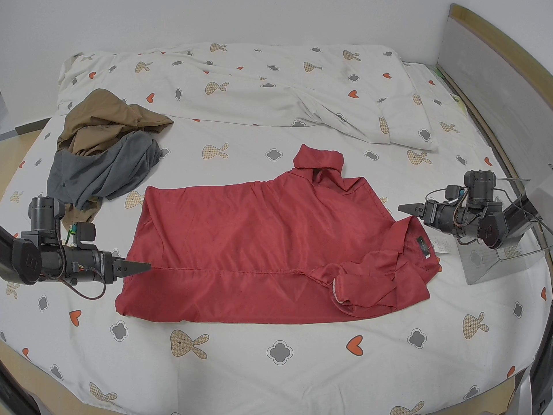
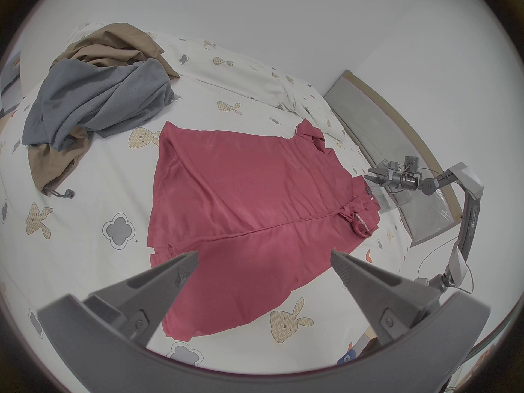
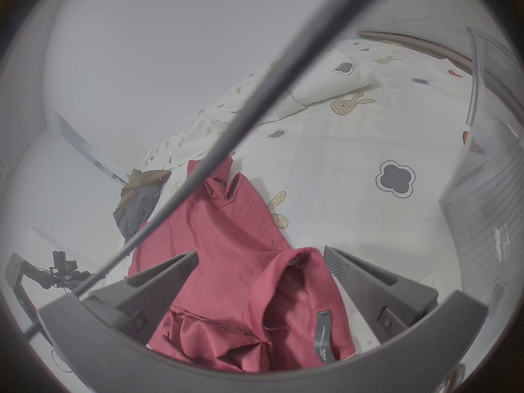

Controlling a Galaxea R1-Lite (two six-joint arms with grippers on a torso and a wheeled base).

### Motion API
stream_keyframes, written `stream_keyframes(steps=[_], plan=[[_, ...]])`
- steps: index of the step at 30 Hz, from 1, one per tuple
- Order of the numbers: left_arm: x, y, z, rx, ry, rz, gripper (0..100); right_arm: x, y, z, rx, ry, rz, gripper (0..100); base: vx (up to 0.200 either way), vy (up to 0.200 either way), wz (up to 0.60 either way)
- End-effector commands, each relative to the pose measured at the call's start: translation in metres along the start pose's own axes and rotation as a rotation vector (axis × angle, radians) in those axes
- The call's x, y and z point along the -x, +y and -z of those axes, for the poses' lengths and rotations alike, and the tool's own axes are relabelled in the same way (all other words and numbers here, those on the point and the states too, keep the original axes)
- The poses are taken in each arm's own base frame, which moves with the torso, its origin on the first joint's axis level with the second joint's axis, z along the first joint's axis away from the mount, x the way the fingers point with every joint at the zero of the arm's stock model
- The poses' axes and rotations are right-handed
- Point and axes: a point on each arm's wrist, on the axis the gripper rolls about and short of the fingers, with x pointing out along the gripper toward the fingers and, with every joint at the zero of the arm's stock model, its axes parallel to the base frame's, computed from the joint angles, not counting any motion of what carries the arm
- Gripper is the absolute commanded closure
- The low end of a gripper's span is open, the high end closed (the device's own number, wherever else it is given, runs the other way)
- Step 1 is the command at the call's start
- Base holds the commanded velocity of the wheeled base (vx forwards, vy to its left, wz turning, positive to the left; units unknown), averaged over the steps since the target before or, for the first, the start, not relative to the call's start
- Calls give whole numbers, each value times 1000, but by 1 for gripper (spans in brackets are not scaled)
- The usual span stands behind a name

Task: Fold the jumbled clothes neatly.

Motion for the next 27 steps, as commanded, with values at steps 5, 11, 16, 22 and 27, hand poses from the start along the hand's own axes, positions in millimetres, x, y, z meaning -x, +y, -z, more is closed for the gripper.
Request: stream_keyframes(steps=[5, 11, 16, 22, 27], plan=[[0, 0, 0, 1, 1, 1, 0, -5, -8, 4, -7, 4, 39, 0, 0, 0, 0], [0, 0, 1, 0, 2, 2, 0, -18, -15, 17, 8, 36, 73, 0, 0, 0, 0], [-1, 0, 1, 0, 4, 3, 0, -21, -12, 17, 14, 33, 75, 0, 0, 0, 0], [-1, 0, 1, 1, 5, 3, 0, -21, -12, 17, 10, 31, 77, 100, 0, 0, 0], [-1, 0, 1, 1, 5, 3, 0, -18, -12, 14, 8, 22, 77, 100, 0, 0, 0]])
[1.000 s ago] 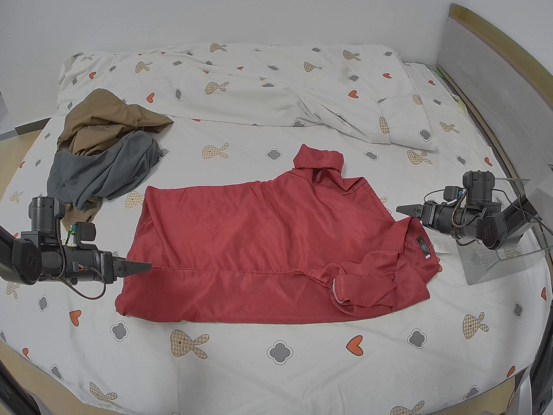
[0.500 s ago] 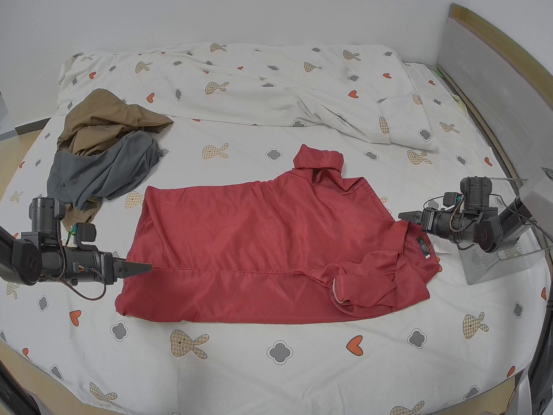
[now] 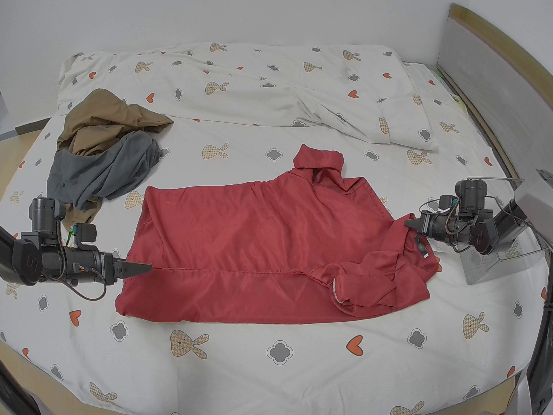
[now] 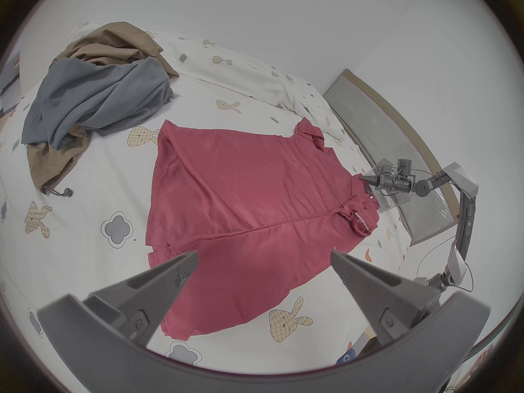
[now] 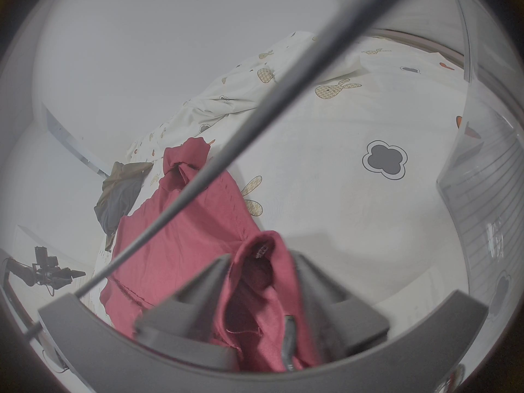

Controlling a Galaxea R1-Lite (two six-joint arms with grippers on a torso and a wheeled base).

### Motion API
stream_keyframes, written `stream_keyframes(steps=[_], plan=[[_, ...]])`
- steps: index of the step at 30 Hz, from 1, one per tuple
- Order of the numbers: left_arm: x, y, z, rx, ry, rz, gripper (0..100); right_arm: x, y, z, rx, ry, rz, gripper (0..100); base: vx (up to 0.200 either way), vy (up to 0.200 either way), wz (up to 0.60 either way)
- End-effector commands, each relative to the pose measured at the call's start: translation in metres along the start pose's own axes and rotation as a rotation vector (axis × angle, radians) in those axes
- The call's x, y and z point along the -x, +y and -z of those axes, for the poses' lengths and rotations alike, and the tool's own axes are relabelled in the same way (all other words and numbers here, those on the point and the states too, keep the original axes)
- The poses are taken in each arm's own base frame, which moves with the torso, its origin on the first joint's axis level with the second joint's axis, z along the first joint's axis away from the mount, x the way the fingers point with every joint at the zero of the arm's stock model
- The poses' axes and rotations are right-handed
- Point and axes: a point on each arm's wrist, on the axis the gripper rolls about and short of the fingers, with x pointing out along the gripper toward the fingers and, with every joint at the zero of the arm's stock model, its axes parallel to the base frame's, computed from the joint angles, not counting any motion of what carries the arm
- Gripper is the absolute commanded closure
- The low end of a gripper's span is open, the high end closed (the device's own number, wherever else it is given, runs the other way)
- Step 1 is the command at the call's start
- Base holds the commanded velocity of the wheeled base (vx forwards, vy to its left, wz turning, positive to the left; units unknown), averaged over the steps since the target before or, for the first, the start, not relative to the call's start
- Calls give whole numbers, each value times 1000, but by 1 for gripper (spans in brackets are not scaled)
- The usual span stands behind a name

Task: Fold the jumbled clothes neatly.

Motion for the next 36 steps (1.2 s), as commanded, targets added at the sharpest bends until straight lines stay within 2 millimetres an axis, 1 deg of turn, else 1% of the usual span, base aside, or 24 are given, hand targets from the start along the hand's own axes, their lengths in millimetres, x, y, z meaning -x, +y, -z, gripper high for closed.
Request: stream_keyframes(steps=[1, 7, 12, 20, 25, 28, 29, 33, 35, 36], plan=[[0, 0, 0, 1, 1, 0, 0, 3, -1, -3, 0, -9, 2, 100, 0, 0, 0], [0, 0, 0, 1, 1, 0, 0, 9, -2, -8, -2, -27, 9, 100, 0, 0, 0], [-1, 1, 1, 2, 2, 0, 0, 15, -9, -13, -9, -43, 24, 100, 0, 0, 0], [-2, 0, 1, 3, 6, 3, 0, 17, -14, -9, -21, -30, 41, 100, 0, 0, 0], [-3, 0, 2, 4, 10, 4, 0, 20, -7, -9, -16, -25, 32, 100, 0, 0, 0], [-3, 0, 2, 0, 6, 4, 0, 20, -7, -9, -15, -26, 31, 100, 0, 0, 0], [-3, 0, 1, -1, 2, 3, 0, 20, -6, -10, -14, -29, 30, 0, 0, 0, 0], [-4, 1, 2, -7, -5, 2, 0, 26, -4, -14, -8, -45, 28, 0, 0, 0, 0], [-4, 1, 2, -7, -5, 2, 0, 31, -2, -18, -4, -60, 28, 0, 0, 0, 0], [-5, 1, 2, -9, -7, 2, 0, 38, 0, -22, -3, -73, 28, 0, 0, 0, 0]])
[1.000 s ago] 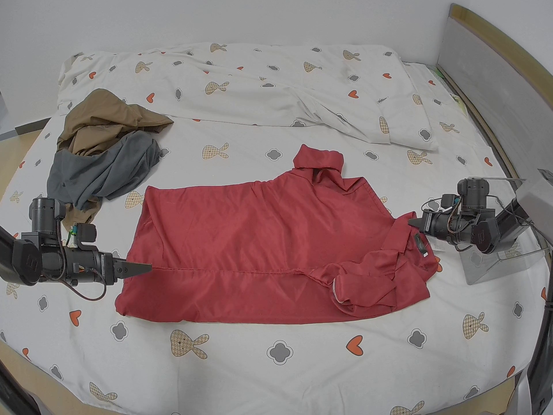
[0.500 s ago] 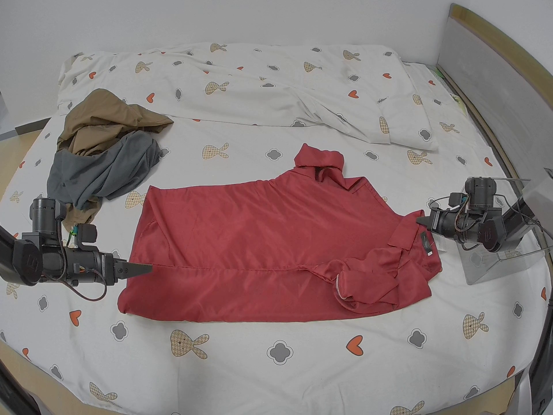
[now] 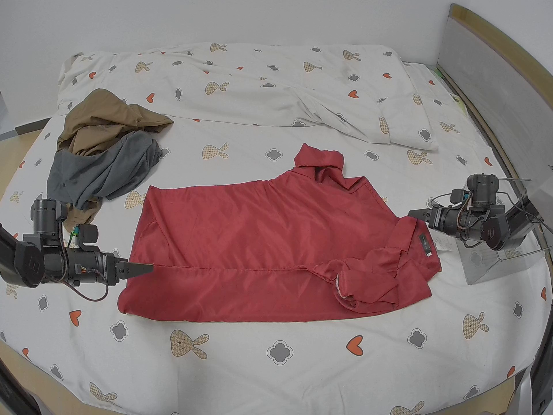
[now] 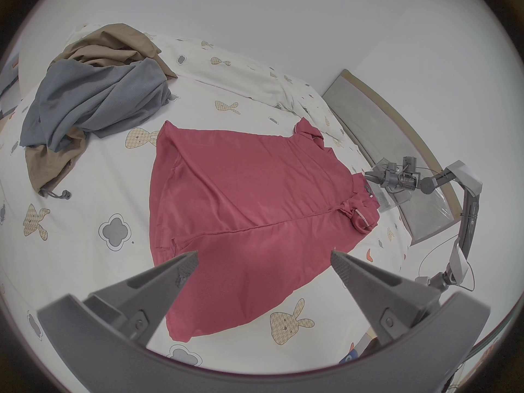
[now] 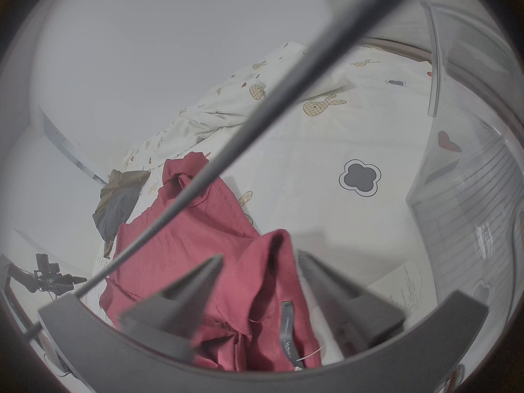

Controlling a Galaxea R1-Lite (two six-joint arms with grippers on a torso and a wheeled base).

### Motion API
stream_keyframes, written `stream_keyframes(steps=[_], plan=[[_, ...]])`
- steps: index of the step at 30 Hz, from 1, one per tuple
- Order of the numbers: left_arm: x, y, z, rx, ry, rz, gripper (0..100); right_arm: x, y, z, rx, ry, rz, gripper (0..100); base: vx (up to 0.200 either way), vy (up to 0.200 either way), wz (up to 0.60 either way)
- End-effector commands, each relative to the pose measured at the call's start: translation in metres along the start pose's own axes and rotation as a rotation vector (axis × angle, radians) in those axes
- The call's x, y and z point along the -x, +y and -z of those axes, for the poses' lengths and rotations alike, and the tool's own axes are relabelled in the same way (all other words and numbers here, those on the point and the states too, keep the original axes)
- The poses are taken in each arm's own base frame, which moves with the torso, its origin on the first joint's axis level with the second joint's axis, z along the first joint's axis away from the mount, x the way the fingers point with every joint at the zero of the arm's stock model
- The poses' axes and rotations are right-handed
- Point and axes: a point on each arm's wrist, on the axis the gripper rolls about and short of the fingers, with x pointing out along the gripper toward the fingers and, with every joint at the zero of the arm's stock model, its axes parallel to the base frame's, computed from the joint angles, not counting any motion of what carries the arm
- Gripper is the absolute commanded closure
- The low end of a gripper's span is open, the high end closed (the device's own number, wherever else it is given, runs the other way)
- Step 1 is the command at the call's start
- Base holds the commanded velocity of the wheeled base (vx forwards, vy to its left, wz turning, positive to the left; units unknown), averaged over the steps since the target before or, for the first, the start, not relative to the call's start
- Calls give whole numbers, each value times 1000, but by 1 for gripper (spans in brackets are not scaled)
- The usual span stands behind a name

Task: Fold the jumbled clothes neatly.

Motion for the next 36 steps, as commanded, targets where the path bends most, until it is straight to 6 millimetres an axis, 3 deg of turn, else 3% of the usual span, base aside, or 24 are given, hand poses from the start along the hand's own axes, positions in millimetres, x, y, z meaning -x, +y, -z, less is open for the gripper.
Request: stream_keyframes(steps=[1, 2, 3, 4, 5, 8, 13, 16, 18, 19, 24, 29, 32, 36], plan=[[-1, 1, 1, 3, 1, 0, 0, 25, 10, -16, 13, -56, -8, 0, 0, 0, 0], [-1, 1, 1, 3, 1, 0, 0, 25, 10, -16, 13, -56, -8, 0, 0, 0, 0], [-1, 1, 1, 2, 0, -1, 0, 45, 19, -23, 23, -84, -24, 0, 0, 0, 0], [-1, 1, 1, 2, 0, -1, 0, 45, 19, -23, 23, -84, -24, 0, 0, 0, 0], [0, 0, 0, 3, -2, -2, 0, 62, 29, -27, 33, -106, -34, 0, 0, 0, 0], [3, -2, -2, -3, -10, -8, 0, 84, 44, -30, 27, -135, -57, 0, 0, 0, 0], [10, -18, -12, -29, -27, -84, 0, 105, 65, -29, -26, -138, -117, 0, 0, 0, 0], [20, -48, -25, -11, -20, -159, 0, 129, 84, -26, -77, -80, -193, 0, 0, 0, 0], [22, -54, -27, -1, -14, -162, 0, 133, 88, -26, -85, -58, -205, 0, 0, 0, 0], [31, -69, -33, 27, 23, -158, 0, 145, 95, -23, -100, 0, -223, 0, 0, 0, 0], [42, -83, -30, 91, 187, -144, 0, 166, 112, -2, -138, 175, -201, 0, 0, 0, 0], [16, -80, -3, 8, 387, -204, 0, 171, 122, 27, -228, 476, -127, 0, 0, 0, 0], [-1, -82, 18, -90, 501, -321, 0, 155, 110, 40, -286, 581, -61, 0, 0, 0, 0], [-11, -90, 44, -167, 506, -348, 0, 142, 99, 58, -394, 669, 4, 0, 0, 0, 0]])
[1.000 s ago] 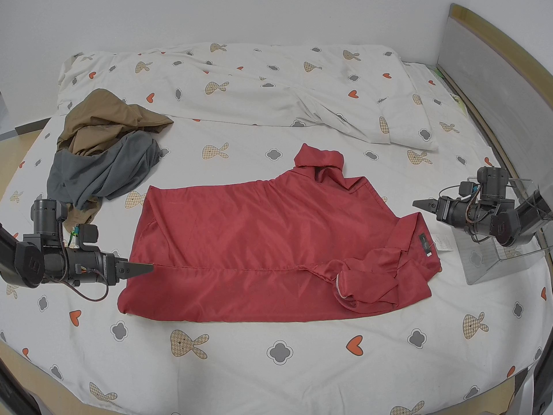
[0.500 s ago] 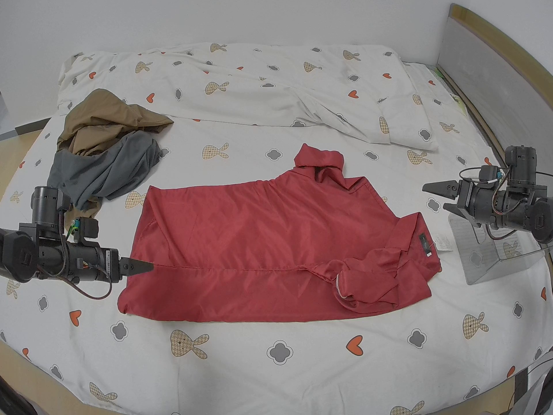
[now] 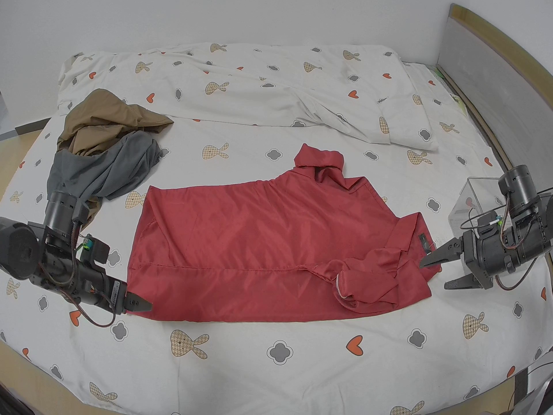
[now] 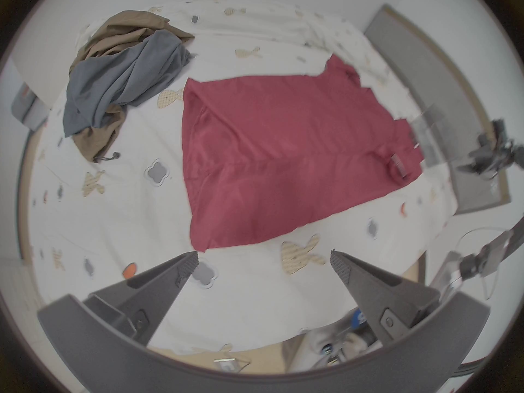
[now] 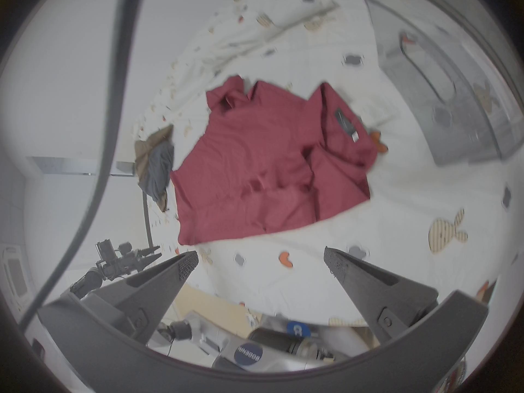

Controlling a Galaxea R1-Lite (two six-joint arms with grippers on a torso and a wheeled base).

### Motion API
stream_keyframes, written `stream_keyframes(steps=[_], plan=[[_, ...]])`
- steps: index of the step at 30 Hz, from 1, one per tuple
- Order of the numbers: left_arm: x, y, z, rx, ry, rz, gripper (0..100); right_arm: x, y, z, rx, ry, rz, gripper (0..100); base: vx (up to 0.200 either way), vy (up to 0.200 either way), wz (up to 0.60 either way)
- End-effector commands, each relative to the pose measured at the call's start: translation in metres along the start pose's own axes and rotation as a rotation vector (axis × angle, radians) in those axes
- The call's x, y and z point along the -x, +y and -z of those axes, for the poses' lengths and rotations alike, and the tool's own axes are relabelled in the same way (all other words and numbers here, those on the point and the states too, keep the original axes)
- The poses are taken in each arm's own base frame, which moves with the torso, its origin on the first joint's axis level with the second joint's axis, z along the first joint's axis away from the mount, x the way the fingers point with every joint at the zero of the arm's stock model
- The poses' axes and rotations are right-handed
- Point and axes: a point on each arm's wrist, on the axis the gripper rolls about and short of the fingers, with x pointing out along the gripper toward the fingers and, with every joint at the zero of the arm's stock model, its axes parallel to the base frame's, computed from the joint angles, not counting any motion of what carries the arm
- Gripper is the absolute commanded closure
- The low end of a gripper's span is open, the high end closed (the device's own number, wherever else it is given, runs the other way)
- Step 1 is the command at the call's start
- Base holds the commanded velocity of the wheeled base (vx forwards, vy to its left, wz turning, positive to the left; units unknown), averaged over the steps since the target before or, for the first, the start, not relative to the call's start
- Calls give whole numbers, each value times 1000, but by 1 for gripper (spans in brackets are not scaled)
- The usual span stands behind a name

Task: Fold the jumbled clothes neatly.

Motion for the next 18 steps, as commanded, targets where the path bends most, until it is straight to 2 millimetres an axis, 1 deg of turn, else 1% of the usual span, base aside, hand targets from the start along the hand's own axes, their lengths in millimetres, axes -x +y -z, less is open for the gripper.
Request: stream_keyframes(steps=[1, 3, 5, 7, 8, 9, 12, 14, 15, 16, 18], plan=[[-35, -27, 35, -161, 90, -30, 0, -28, -12, 9, -135, 134, 51, 0, 0, 0, 0], [-42, -31, 42, -195, 39, -47, 0, -42, -18, 8, -224, 169, 77, 0, 0, 0, 0], [-48, -35, 48, -223, 11, -111, 0, -52, -25, 4, -293, 167, 92, 0, 0, 0, 0], [-56, -38, 54, -241, 15, -184, 0, -59, -34, 2, -290, 122, 85, 0, 0, 0, 0], [-56, -38, 54, -241, 15, -184, 0, -59, -34, 2, -290, 122, 85, 0, 0, 0, 0], [-63, -41, 64, -257, 14, -232, 0, -67, -48, 5, -256, 35, 51, 0, 0, 0, 0], [-69, -45, 75, -283, -15, -223, 0, -75, -60, 21, -181, -73, -13, 0, 0, 0, 0], [-77, -49, 81, -304, -47, -220, 0, -77, -64, 38, -106, -148, -82, 0, 0, 0, 0], [-77, -50, 81, -305, -52, -221, 0, -77, -65, 40, -99, -153, -88, 0, 0, 0, 0], [-81, -51, 83, -316, -74, -234, 0, -76, -67, 52, -46, -196, -123, 0, 0, 0, 0], [-86, -51, 83, -337, -84, -274, 0, -72, -65, 58, 81, -274, -170, 0, 0, 0, 0]])
